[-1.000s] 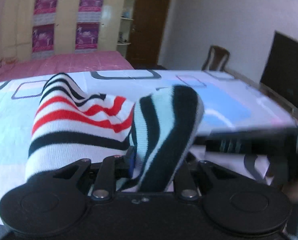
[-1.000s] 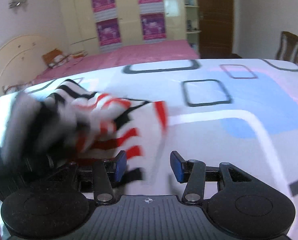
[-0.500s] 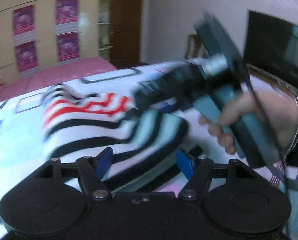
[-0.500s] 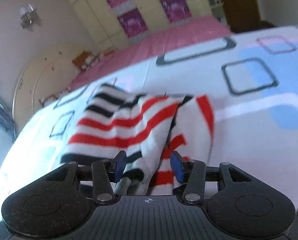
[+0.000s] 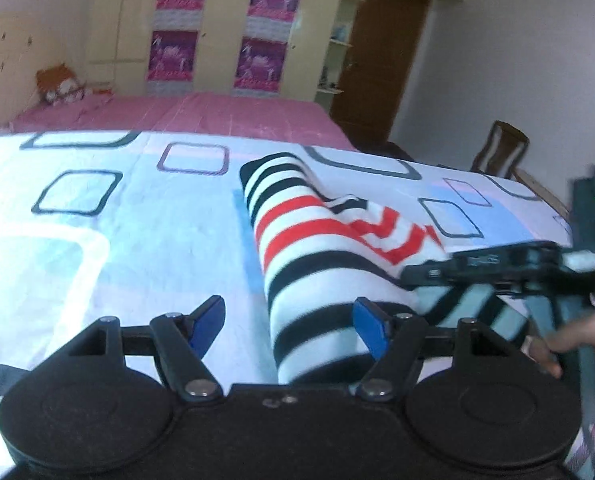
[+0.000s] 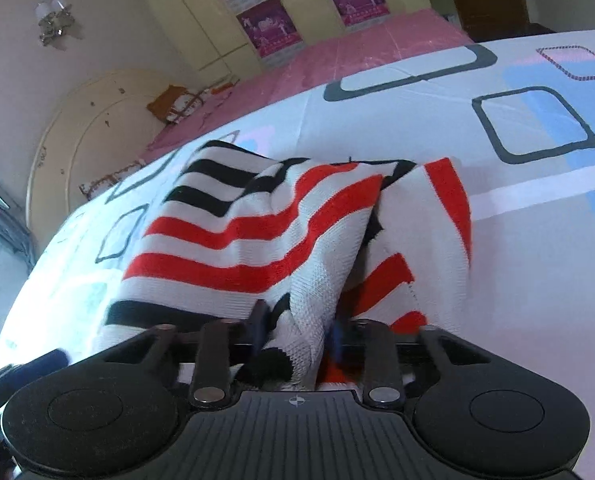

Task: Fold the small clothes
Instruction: 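Fold the other sweater side over the bundle with the right tool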

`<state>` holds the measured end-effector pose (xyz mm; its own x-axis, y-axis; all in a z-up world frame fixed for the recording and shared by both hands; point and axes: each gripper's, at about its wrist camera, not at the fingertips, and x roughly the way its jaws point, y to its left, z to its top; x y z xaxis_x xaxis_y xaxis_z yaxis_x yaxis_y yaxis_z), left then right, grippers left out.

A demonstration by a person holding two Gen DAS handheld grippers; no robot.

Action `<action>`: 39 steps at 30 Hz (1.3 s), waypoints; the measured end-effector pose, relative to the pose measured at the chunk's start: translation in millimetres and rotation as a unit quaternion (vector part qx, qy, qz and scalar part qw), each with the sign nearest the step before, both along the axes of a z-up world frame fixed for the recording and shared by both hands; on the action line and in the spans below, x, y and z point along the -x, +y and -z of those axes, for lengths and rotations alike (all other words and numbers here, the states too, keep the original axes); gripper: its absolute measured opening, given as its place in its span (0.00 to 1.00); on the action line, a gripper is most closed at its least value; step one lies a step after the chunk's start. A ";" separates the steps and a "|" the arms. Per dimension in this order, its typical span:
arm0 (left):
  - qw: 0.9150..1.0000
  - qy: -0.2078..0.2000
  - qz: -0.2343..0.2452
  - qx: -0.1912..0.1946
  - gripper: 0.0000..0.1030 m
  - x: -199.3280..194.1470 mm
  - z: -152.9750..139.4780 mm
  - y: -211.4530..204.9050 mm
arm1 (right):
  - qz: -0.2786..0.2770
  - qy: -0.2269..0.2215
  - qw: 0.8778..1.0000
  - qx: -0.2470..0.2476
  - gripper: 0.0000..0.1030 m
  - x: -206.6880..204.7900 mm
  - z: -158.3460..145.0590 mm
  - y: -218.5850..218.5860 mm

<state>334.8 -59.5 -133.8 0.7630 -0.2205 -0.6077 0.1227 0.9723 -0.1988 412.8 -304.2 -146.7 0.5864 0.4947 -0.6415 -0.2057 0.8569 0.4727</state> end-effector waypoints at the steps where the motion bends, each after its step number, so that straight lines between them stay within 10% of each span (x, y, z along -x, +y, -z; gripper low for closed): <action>1: 1.000 0.001 -0.002 0.008 0.67 2.2 -1.5 3.7 | 0.008 -0.013 1.000 0.002 0.22 0.5 -3.9 -0.3; 5: 1.000 0.000 0.006 0.021 0.67 -8.6 -3.9 -0.5 | 0.035 -0.055 0.997 0.031 0.22 13.5 -21.7 -18.6; 11: 0.999 0.041 0.031 0.002 0.71 -29.2 20.7 -20.6 | 0.050 0.009 0.999 -0.019 0.23 8.3 9.8 -40.5; 19: 0.998 0.052 0.034 0.007 0.72 -31.5 29.3 -16.7 | 0.059 0.006 0.998 -0.037 0.40 41.6 -20.1 -60.3; 29: 0.998 0.055 0.041 -0.004 0.74 -30.5 26.8 -19.1 | 0.060 0.013 0.998 0.004 0.40 100.8 -18.7 -55.6; 31: 0.997 0.057 0.041 -0.008 0.74 -30.2 25.9 -20.4 | 0.064 0.021 0.998 0.019 0.27 100.7 -11.9 -54.1; 39: 0.997 0.067 0.039 -0.025 0.79 -30.1 27.7 -24.0 | 0.123 0.083 0.987 -0.068 0.23 102.1 19.7 -78.4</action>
<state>364.8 -83.5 -161.5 0.6564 -0.2422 -0.7144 0.1739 0.9701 -0.1691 310.8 -382.7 -166.4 0.5919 0.4383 -0.6764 0.0898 0.7981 0.5958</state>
